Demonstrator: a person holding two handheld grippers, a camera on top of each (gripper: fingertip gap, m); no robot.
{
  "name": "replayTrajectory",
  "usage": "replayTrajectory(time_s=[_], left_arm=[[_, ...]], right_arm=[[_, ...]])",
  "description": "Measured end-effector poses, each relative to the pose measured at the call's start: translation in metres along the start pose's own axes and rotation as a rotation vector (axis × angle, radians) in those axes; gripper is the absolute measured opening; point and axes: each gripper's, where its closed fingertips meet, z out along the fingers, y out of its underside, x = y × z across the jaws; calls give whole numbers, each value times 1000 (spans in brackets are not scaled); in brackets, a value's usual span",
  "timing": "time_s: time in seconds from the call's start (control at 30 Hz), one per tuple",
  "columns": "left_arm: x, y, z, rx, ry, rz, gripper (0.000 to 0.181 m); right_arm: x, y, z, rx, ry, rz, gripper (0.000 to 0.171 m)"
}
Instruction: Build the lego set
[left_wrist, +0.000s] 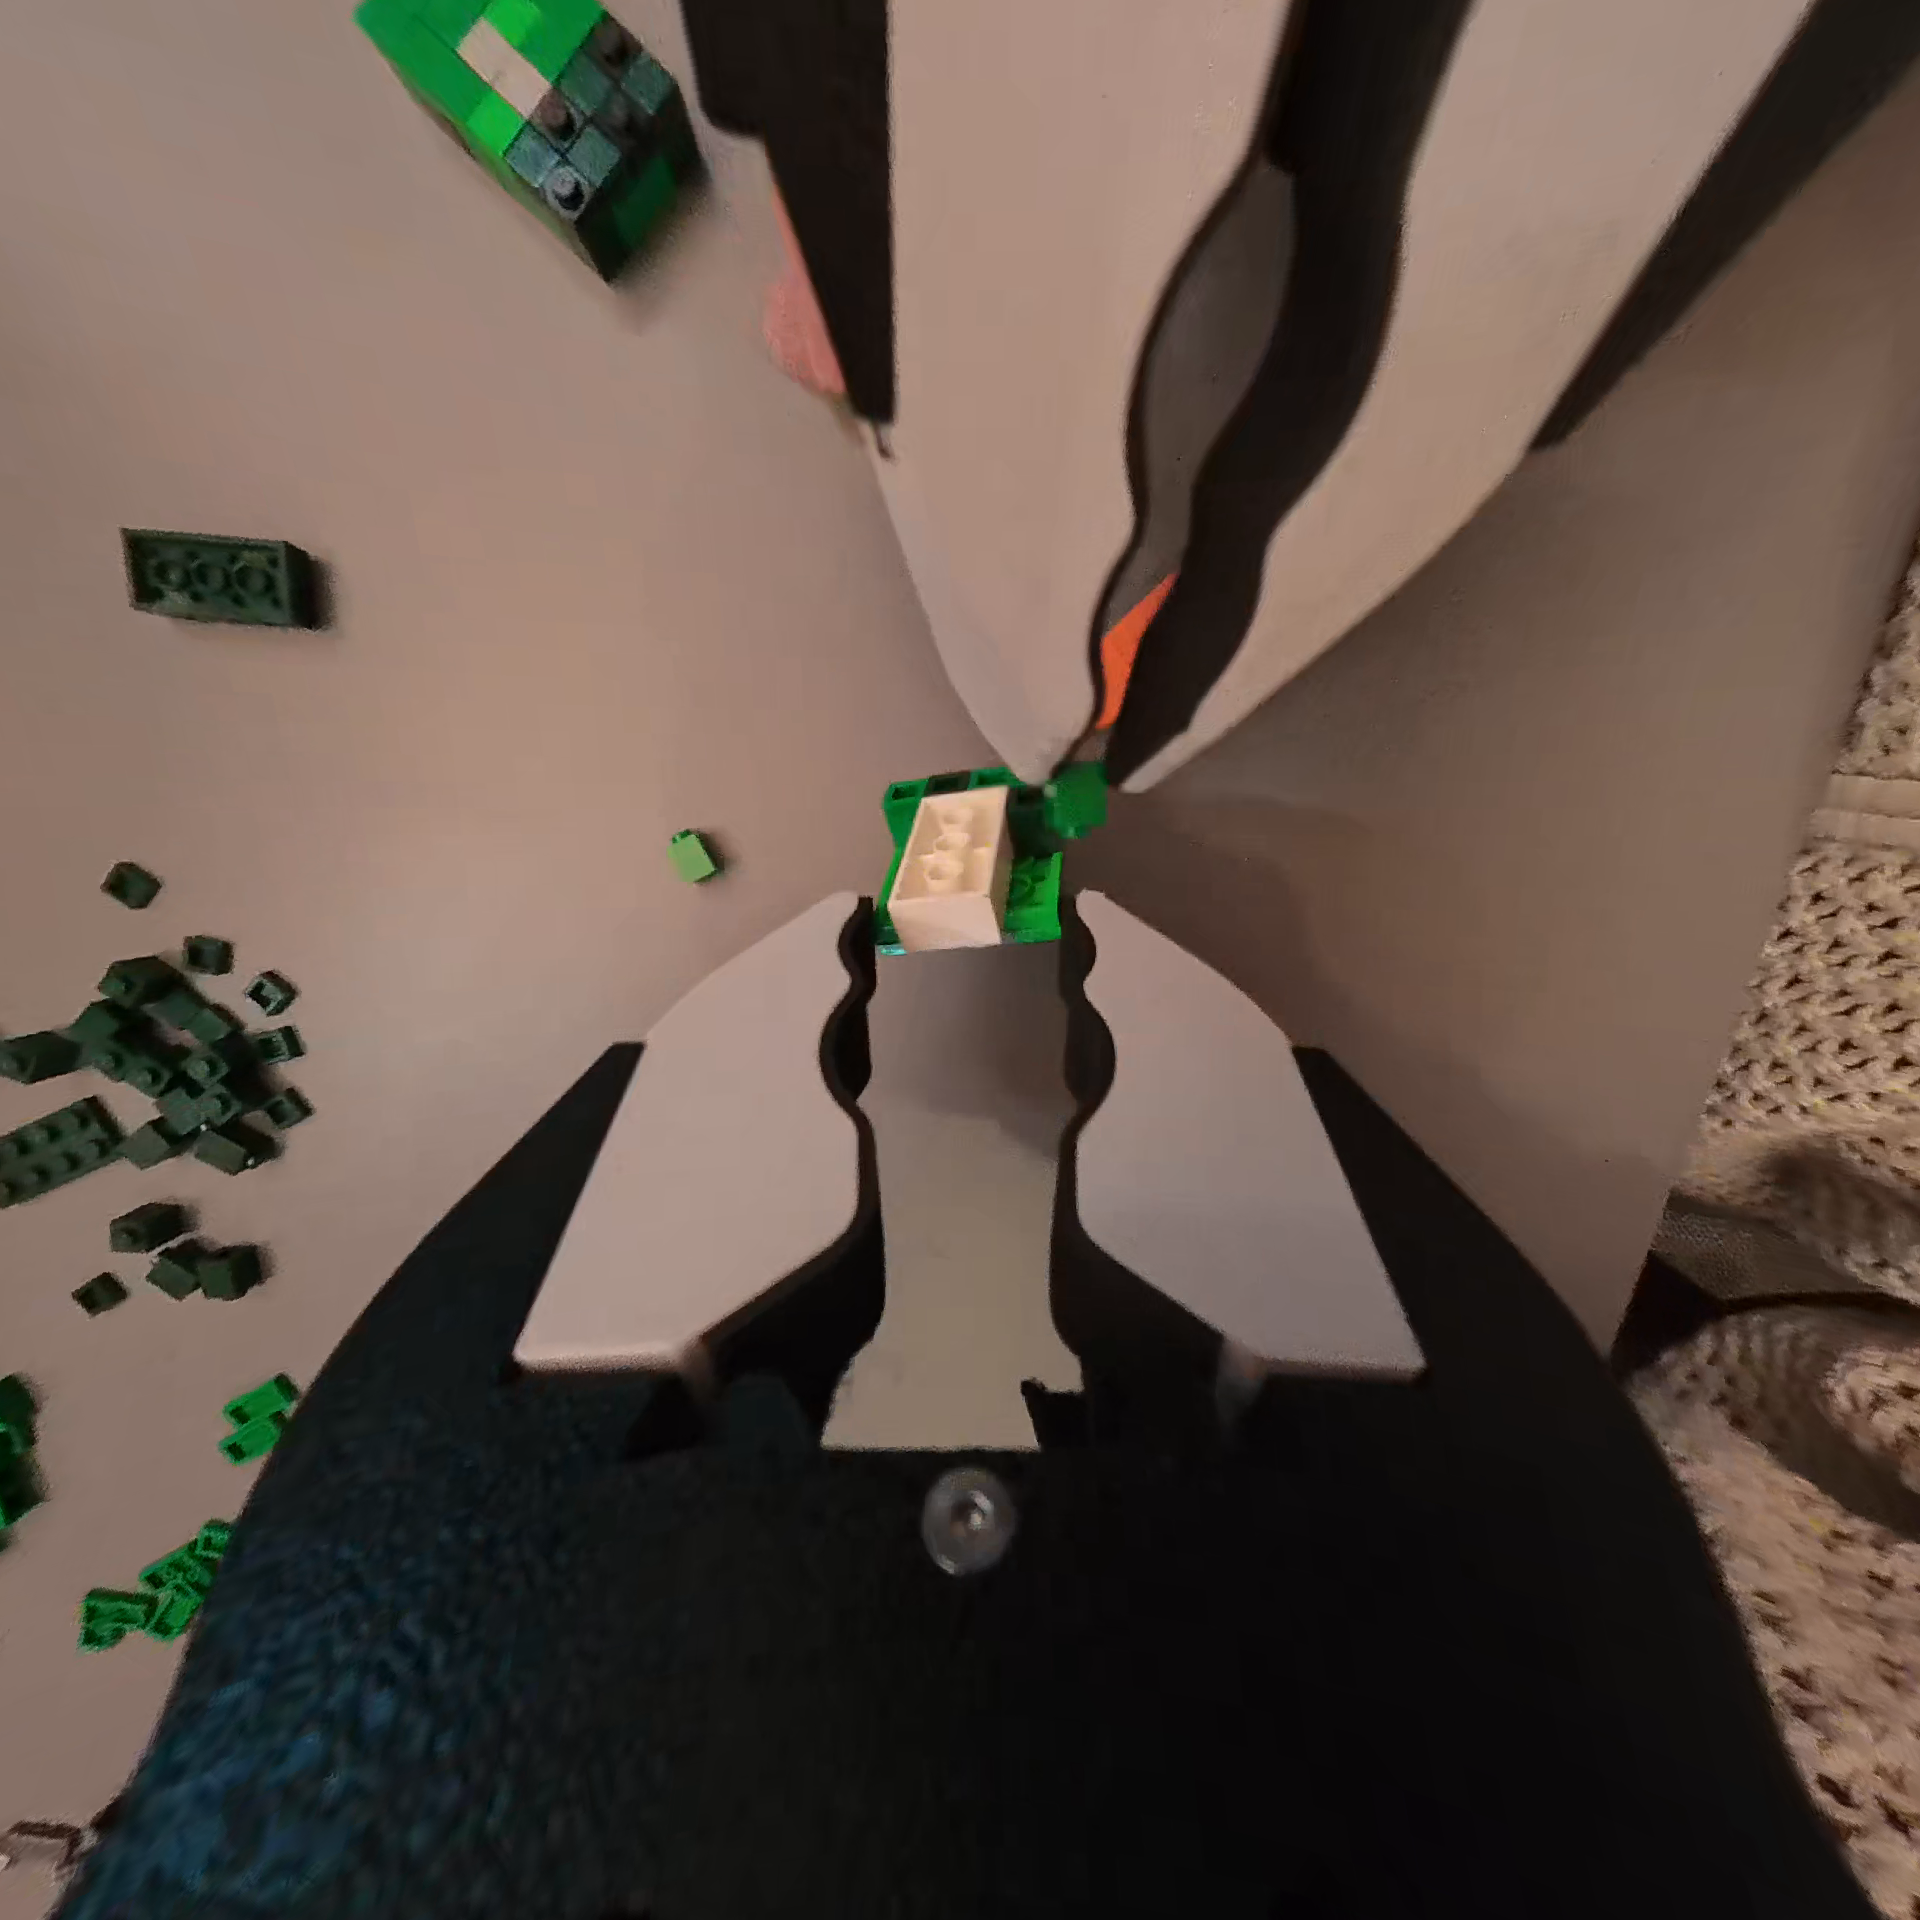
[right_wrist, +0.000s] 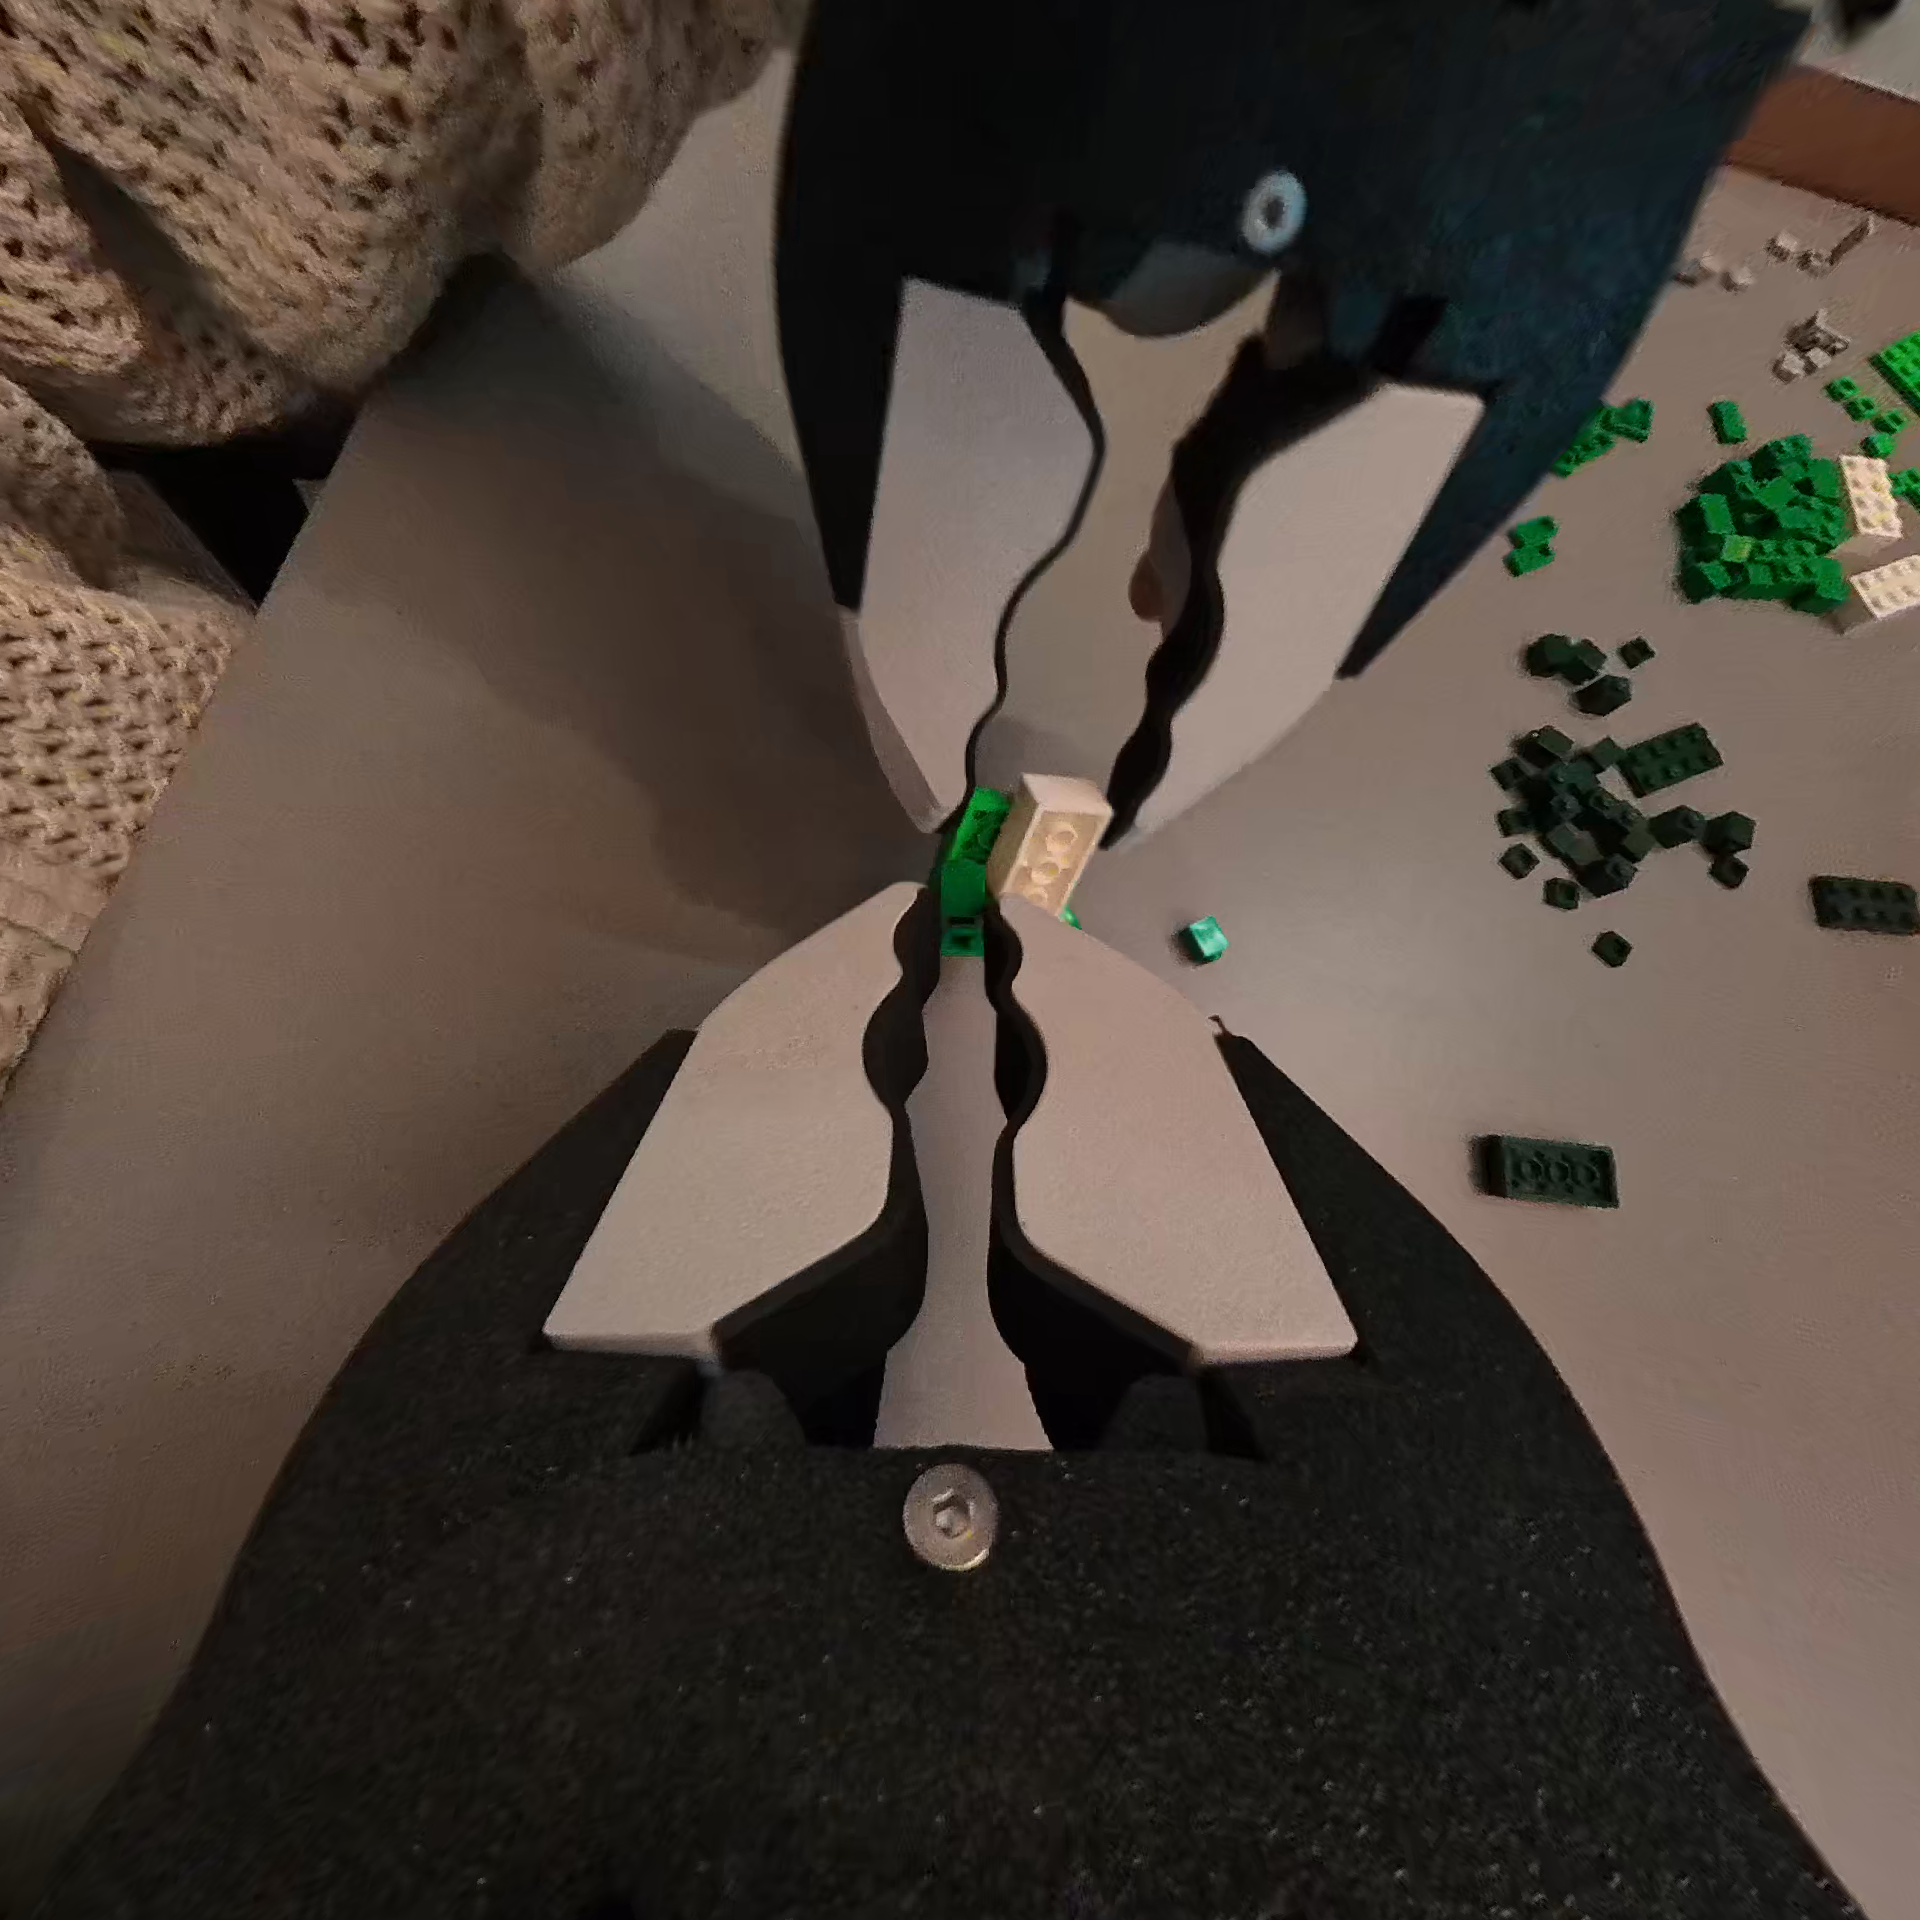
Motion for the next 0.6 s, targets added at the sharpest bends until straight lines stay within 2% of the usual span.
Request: replayTrajectory(time_s=[0.6], left_arm=[[15,-18,21,-78,58,10,35]], right_arm=[[-14,26,-1,-288,74,-144,7]])
